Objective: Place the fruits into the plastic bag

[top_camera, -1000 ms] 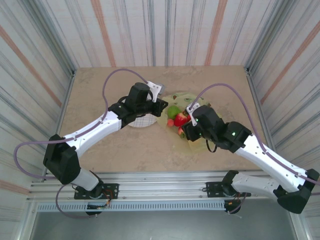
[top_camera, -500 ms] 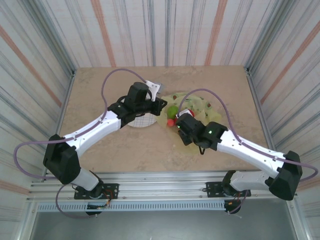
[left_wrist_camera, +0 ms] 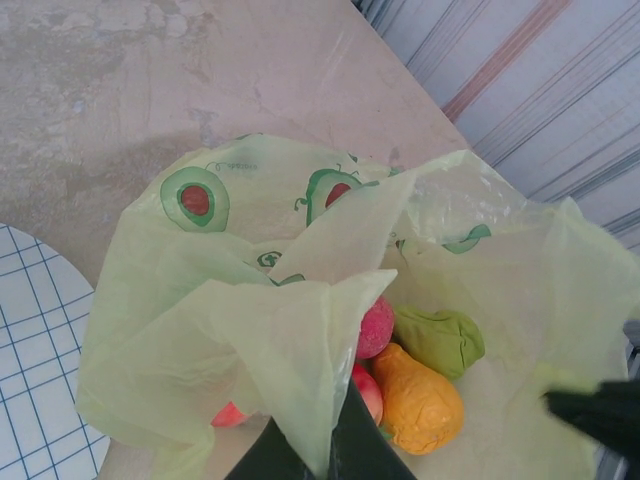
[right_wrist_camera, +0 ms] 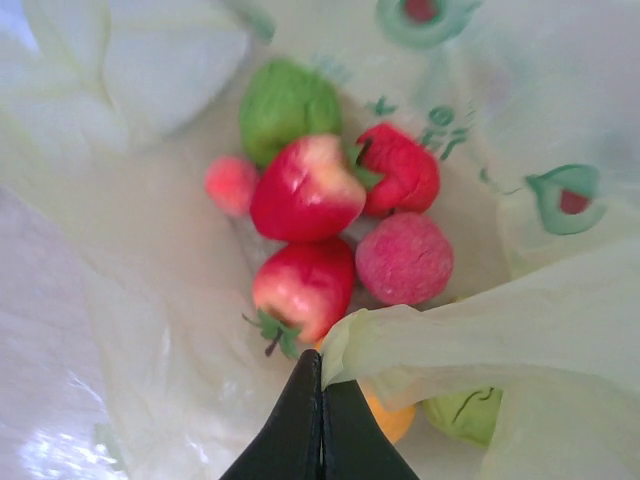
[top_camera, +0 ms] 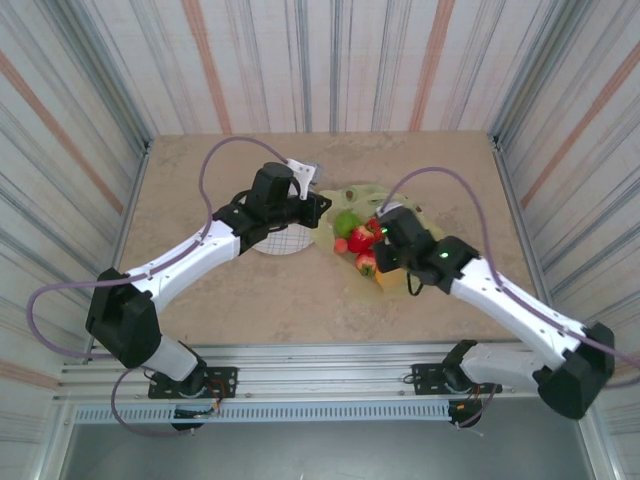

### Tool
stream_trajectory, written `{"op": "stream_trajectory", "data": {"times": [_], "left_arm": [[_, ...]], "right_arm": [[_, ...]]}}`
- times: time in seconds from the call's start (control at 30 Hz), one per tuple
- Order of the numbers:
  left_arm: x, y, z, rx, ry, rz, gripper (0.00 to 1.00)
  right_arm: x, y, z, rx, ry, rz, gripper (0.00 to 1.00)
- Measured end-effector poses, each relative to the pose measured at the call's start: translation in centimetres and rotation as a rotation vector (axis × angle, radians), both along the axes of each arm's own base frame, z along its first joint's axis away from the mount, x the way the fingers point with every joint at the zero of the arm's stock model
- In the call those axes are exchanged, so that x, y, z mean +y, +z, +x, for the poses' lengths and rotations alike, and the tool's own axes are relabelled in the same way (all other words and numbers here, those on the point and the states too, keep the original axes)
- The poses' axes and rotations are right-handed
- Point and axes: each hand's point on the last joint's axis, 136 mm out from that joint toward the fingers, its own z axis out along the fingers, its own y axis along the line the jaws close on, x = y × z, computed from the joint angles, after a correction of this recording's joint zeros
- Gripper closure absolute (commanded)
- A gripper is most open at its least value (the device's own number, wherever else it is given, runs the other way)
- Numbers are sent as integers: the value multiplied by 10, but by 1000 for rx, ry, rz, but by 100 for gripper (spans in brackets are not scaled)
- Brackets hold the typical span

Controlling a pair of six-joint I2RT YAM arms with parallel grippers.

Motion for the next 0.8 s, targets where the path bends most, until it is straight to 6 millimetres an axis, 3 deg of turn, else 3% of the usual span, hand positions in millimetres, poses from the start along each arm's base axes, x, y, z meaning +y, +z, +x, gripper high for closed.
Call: {"op": "stream_trajectory", "data": {"times": [0.17, 0.33, 0.43, 0.6, 0.8], "left_arm": [[2, 8, 4, -11, 22, 5, 100], [5, 48, 14, -85, 59, -14, 100], [11, 73, 21, -132, 85, -34, 100], [30, 98, 36, -174, 151, -45, 100], [42, 118, 51, -214, 213, -40, 100]], "right_arm": [[-36, 80, 12, -145, -85, 230, 100], [-55, 156, 16, -310, -104, 366, 100], [-63, 187, 19, -381, -107, 407, 100], [-71, 217, 29, -455, -116, 436, 100], [-88, 222, 46, -471, -162, 439, 100]]}}
